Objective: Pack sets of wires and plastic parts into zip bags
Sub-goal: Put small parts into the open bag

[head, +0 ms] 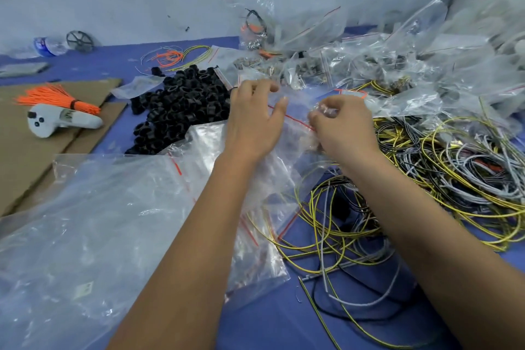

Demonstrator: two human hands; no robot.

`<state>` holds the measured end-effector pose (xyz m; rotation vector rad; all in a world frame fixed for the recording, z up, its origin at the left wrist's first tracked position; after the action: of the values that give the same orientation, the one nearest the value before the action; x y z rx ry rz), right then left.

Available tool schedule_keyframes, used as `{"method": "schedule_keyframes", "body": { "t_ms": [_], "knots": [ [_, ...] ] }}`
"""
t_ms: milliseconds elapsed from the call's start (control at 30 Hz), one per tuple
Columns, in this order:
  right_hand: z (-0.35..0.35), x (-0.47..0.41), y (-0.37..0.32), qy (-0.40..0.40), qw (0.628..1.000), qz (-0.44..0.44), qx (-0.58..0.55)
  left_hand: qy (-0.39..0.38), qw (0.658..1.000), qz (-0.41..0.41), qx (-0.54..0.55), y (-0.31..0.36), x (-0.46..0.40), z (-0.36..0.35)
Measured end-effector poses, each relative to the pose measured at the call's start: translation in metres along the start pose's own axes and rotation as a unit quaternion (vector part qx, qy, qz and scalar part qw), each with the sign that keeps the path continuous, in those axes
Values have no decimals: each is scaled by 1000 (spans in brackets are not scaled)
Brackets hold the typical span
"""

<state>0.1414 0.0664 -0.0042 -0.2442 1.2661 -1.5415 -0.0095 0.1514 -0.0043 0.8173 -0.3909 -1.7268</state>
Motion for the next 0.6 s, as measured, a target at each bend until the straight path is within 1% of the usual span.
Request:
{"method": "schedule_keyframes", "body": {
  "t_ms": [67,167,300,400,467,533,567,600],
  "knots": [
    [17,-5,3,63,997,3,33,-18,999,10,-35,-13,3,-7],
    [34,-8,13,128,992,-19,8,-65,989,-13,-129,-23,7,-14],
    [52,-3,13,208,978,-17,14,-100,986,-49,-124,-19,13,-5],
    [62,0,10,272,962,5,-5,-182,971,-43,-150,-16,15,4],
    [68,3,7,317,947,20,-36,-229,953,-20,-199,-16,14,12],
    [77,4,8,364,926,11,-99,-253,936,10,-245,-15,13,19],
    [81,3,10,388,910,-1,-149,-244,934,18,-262,-12,10,23],
    [86,3,12,408,891,-17,-200,-214,937,11,-276,-7,7,27]
  ]
}}
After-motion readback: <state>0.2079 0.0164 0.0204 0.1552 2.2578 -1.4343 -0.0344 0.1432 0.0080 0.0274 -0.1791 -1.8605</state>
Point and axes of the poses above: each hand's wrist, its own x-axis away from the middle knuckle, its own z-axis out of the back of the hand, y = z × x, the point moved 5 cm from there along -x, towards the middle knuckle, and after that the axes turned 15 degrees about z, right-handed, at the moved point
